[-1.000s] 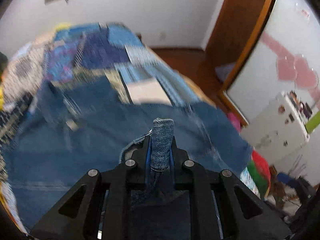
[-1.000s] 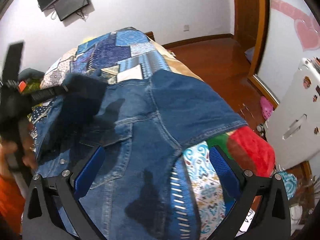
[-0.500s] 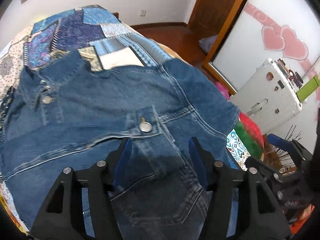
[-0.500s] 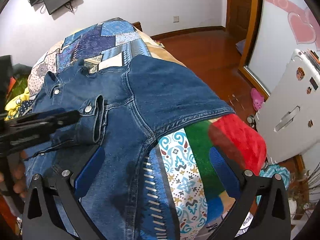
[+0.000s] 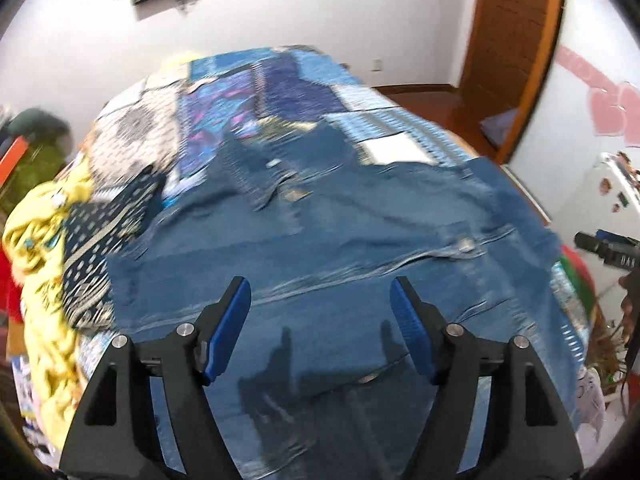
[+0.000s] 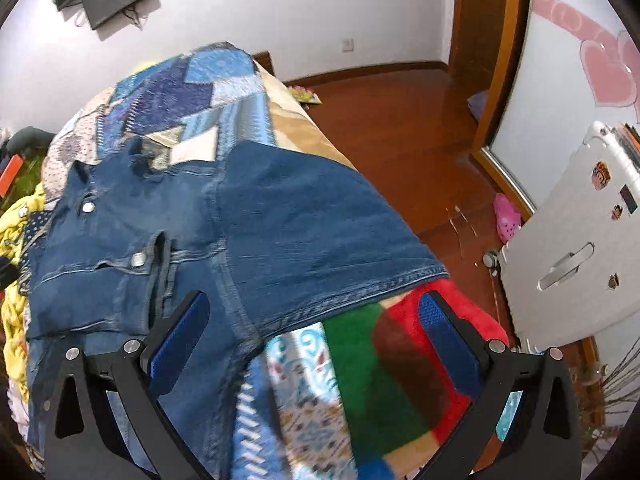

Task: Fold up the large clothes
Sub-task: 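Grasp the other denim sleeve with the right gripper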

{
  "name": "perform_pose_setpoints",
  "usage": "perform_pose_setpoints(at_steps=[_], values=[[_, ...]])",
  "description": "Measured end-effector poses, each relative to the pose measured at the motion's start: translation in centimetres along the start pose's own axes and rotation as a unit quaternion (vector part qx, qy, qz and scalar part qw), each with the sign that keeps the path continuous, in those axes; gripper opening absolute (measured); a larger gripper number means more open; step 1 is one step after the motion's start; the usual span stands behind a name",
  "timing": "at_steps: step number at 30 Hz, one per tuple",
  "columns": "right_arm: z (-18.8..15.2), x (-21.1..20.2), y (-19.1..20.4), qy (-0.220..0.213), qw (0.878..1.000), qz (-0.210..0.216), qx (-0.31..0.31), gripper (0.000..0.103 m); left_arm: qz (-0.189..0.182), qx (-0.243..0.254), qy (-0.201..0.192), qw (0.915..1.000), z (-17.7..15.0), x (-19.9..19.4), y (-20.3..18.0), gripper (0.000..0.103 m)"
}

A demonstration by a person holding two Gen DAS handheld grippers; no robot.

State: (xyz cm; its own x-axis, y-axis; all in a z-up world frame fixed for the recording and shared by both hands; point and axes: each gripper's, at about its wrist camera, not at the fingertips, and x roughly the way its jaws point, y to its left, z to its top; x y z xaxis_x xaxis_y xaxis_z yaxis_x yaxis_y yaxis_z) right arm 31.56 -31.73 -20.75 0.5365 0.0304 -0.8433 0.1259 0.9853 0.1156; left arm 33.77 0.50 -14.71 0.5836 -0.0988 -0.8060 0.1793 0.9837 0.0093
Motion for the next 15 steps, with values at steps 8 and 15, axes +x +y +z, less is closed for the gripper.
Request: perform_pose_setpoints(at_steps=[8, 15], values=[[0.0, 5.0, -3.5, 0.068, 0.995, 0.037, 0.071, 0.103, 0.012, -0.072, 0.034, 0.9968, -4.6, 1.7, 5.1, 0.071], [0.7, 8.5, -6.0, 0.109, 0.979, 0.093, 0.142, 0.099, 0.0, -0.102, 0.039, 0.994, -6.1, 2.1, 6.7, 0.071]])
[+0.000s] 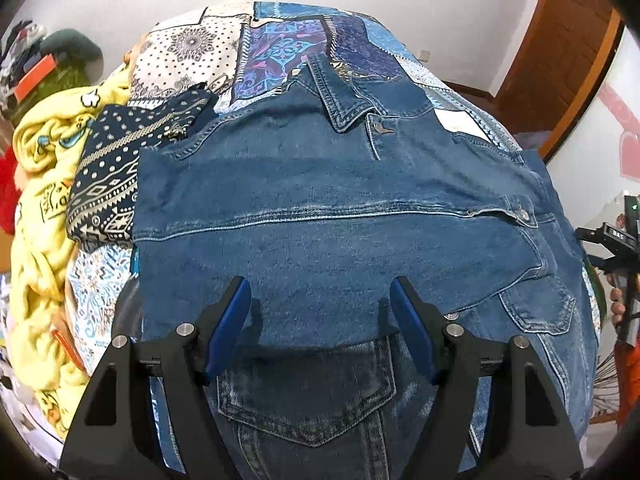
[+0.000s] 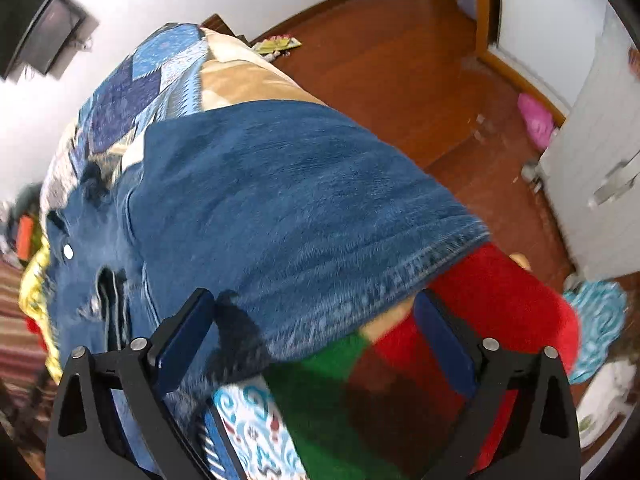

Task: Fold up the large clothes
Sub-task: 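Grasp the other denim sleeve with the right gripper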

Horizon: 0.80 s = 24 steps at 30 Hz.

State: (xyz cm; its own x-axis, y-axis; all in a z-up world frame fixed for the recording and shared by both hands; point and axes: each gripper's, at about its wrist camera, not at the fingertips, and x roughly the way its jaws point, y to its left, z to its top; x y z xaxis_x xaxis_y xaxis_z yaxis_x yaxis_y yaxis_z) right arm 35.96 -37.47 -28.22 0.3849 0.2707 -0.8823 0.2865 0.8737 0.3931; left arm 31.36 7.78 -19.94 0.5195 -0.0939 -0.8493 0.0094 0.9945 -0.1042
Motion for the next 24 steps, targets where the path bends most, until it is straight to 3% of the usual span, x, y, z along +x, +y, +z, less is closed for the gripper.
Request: perform_pose_setpoints(at_steps=[3, 8, 10, 13, 18, 24], values=[[0.6, 0.5, -0.9, 0.0, 0.999, 0.023, 0.038, 0.093, -0.002, -0.005, -0.001, 1.0, -0.2, 0.0, -0.1, 0.071], [1.4, 1.0, -2.5, -0.014, 0.995, 0.037, 0.089, 0.063, -0.001, -0.005, 0.0, 1.0, -0.3, 0.2, -0.2, 0.071], [1.5, 0.9, -2.9, -0.022, 0.993, 0.047, 0.104, 0.042, -0.003, -0.006, 0.0, 1.0, -0.3, 0.2, -0.1, 0.071], [1.8, 0.5, -3.0, -0.035, 0.993, 0.039, 0.109, 0.021, 0.002, -0.006, -0.003, 1.0, -0.3, 0.1, -0.1, 0.071], [2.1, -1.7, -1.1, -0.075, 0.994, 0.012, 0.074, 0.012, 0.004, -0.009, -0.013, 0.9999, -0.4, -0.7, 0.1, 0.071], [3.1, -6.3, 2.8, -0.125, 0.99, 0.053, 0.03, 0.008, 0.003, -0.01, -0.028, 0.9996, -0.8, -2.0, 0.5, 0.071]])
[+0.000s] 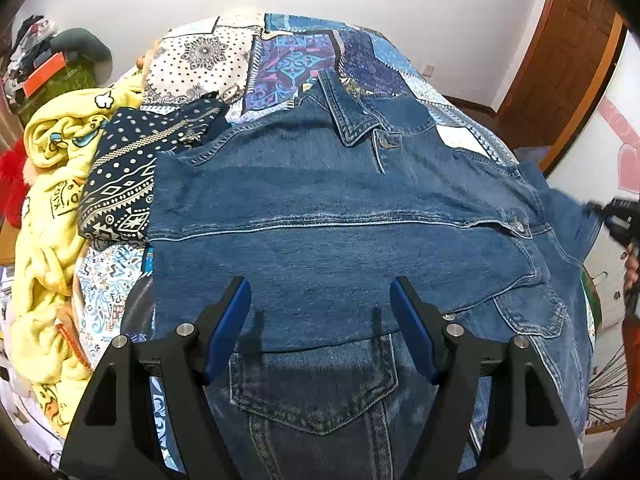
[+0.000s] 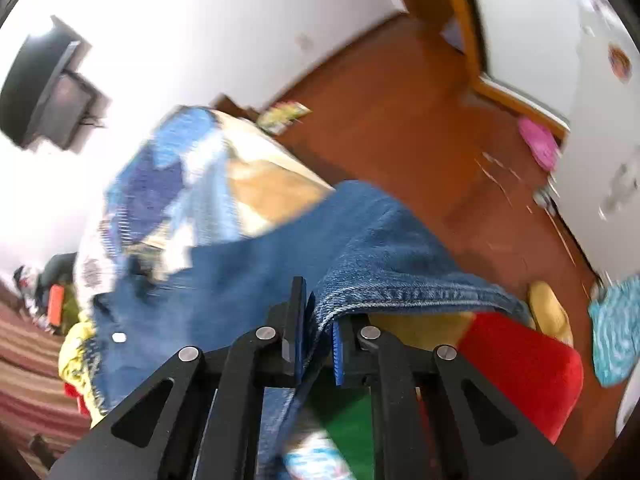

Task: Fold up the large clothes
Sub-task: 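Grasp the other denim sleeve with the right gripper, then fold the held sleeve over the jacket back and open the right gripper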

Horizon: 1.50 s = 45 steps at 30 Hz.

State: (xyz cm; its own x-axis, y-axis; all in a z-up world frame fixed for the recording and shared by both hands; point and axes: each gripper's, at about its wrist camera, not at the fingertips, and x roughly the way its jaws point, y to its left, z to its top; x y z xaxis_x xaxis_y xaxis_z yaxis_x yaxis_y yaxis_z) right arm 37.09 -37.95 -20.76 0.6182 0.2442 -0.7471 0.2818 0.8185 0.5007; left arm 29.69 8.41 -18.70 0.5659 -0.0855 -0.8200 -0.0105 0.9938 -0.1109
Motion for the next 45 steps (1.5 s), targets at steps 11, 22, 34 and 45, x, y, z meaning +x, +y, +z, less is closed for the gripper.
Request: perform_pose_setpoints(at_steps=[11, 22, 34, 45], values=[[-3.3, -4.1, 17.2, -0.009, 0.974, 0.122, -0.188, 0.008, -0.018, -0.014, -0.014, 0.9996, -1.6, -2.5, 1.5, 0.071], [-14.9, 6.1, 21.3, 0.151, 0.945, 0.109, -0.268, 0.008, -0.016, -0.016, -0.013, 0.9997, -3.5, -3.8, 2.9, 0.071], [-17.9, 3.7, 19.3, 0.173, 0.932, 0.057, -0.313, 0.029, -0.014, 0.041, -0.026, 0.9987, -1.5, -4.5, -1.2, 0.071], [-12.6, -3.1, 13.7, 0.037, 0.953, 0.008, -0.301, 0.065, -0.061, 0.18, -0.03, 0.9814, 4.3, -1.9, -14.2, 0.072]])
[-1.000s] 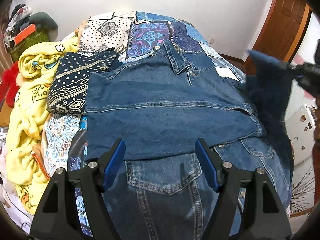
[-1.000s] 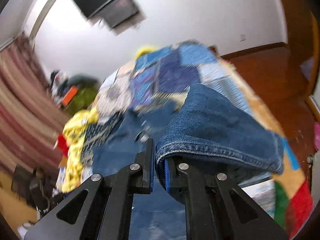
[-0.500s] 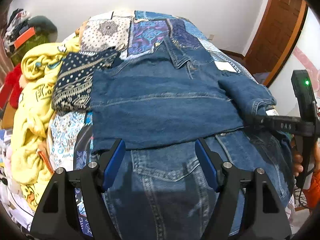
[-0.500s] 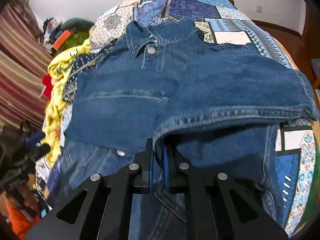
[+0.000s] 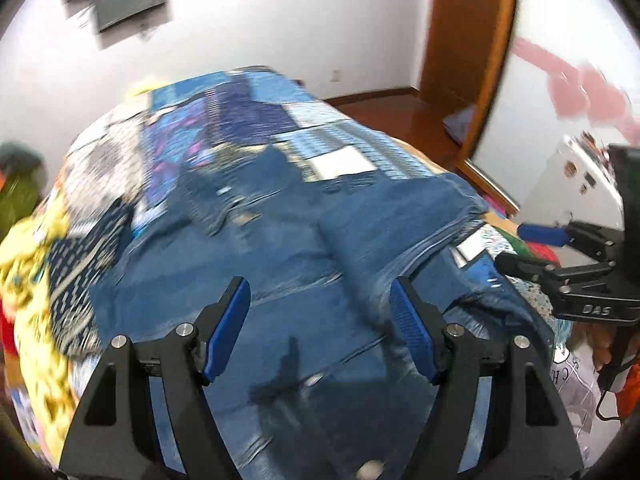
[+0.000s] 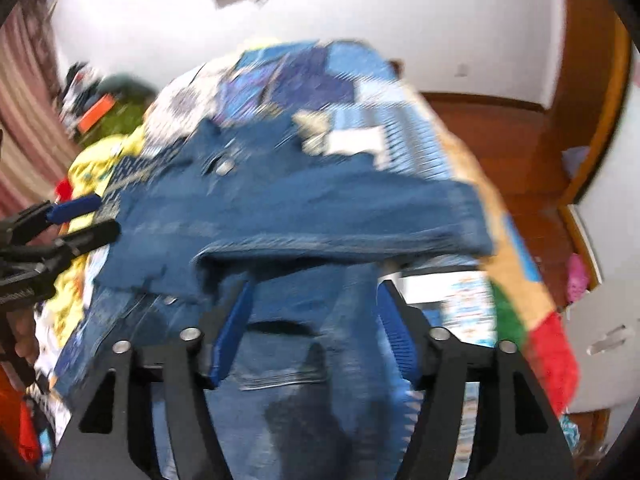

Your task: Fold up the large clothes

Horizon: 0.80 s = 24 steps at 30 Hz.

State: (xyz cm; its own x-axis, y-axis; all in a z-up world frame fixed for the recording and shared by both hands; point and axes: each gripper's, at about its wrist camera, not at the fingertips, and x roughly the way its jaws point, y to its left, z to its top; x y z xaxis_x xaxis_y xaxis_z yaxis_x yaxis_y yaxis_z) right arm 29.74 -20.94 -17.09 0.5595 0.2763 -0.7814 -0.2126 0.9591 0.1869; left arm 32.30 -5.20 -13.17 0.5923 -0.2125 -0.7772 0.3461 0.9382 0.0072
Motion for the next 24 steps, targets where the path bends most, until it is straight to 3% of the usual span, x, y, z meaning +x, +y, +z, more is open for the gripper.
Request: perform_pose_setpoints(at_steps=[7, 11, 14, 18, 21, 22, 24], values=[[-0.5, -0.3, -4.7, -0.012, 0.998, -0.052, 0.044, 0.068, -0.059, 0.083, 0.054, 0.9933, 3.2, 6.2, -6.6, 0.072], [-1.4, 0.7, -6.6, 0.005, 0.996, -0.059, 0.068, 0.068, -0.057, 0.127, 0.091, 0.9861, 3.0, 10.1, -9.2, 0.072], [-2.1, 1.6, -7.5, 0.019, 0.995, -0.063, 0.08, 0.068, -0.046, 0.124, 0.106, 0.9855, 2.8, 12.3, -9.4, 0.072], [-2.9, 1.9, -8.3, 0.032, 0.993, -0.056, 0.095, 0.068, -0.035, 0.134, 0.09, 0.9862, 2.7, 13.6, -9.7, 0.07], [-2.9, 2.4, -8.2, 0.038, 0.993, -0.046, 0.1, 0.068, -0.036, 0.155, 0.083, 0.9838, 2.8, 14.1, -10.4, 0.046], [-2.8, 2.5, -8.1, 0.04, 0.993, -0.042, 0.101, 0.068, -0.046, 0.156, 0.087, 0.9828, 2.9, 14.4, -10.5, 0.026], [-2.6, 2.6, -7.7, 0.04, 0.994, -0.033, 0.1, 0.068, -0.063, 0.148, 0.097, 0.9822, 2.9, 14.7, -10.6, 0.02]])
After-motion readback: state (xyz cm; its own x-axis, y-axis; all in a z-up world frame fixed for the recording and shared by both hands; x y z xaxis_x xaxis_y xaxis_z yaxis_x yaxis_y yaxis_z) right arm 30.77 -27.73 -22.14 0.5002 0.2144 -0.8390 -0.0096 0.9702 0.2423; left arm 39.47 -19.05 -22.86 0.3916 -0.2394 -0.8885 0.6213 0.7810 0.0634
